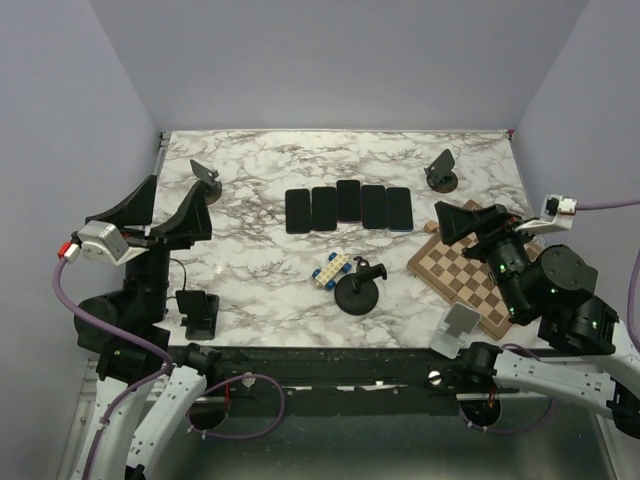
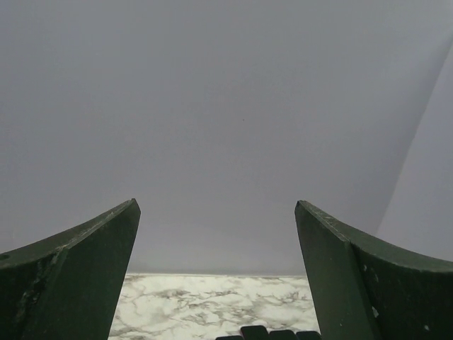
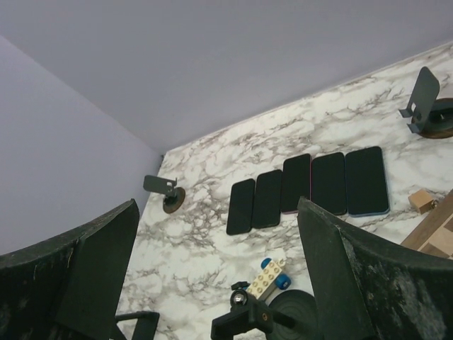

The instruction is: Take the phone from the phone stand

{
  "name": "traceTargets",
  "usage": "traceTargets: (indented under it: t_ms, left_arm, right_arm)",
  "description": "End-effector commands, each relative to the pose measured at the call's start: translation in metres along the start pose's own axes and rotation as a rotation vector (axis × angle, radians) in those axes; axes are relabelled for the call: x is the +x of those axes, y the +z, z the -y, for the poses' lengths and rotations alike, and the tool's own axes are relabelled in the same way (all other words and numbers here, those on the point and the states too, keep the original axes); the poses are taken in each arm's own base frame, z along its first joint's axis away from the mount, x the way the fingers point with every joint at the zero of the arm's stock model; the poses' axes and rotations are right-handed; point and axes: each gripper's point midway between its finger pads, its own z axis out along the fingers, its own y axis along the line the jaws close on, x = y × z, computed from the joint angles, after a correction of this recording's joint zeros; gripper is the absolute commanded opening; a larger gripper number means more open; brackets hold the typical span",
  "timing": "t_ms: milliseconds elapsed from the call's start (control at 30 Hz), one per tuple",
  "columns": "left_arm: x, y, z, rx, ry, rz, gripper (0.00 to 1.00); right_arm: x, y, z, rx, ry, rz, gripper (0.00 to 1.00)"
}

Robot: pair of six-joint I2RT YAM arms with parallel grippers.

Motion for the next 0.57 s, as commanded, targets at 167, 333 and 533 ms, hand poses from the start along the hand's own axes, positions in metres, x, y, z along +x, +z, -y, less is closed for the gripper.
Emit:
traceTargets:
  t_ms: [167,333,533]
  left_arm:
    - [-0.013,-0.003,-0.016,-0.089,-0.005,0.067,0.99]
    - [-0.011,-0.001,-0.016,-0.089,-0.005,0.06,0.99]
    - [-0.009,0.0,-0.017,-0.095,-0.005,0.053,0.99]
  right_arm:
    - [-0.025,-0.011,0.021,0.031,0.055,0.112,1.0]
    - [-0.028,-0.012,0.021,0.034,0.055,0.116,1.0]
    - [-0.023,-0.011,0.013,-0.006,0.041,0.095,1.0]
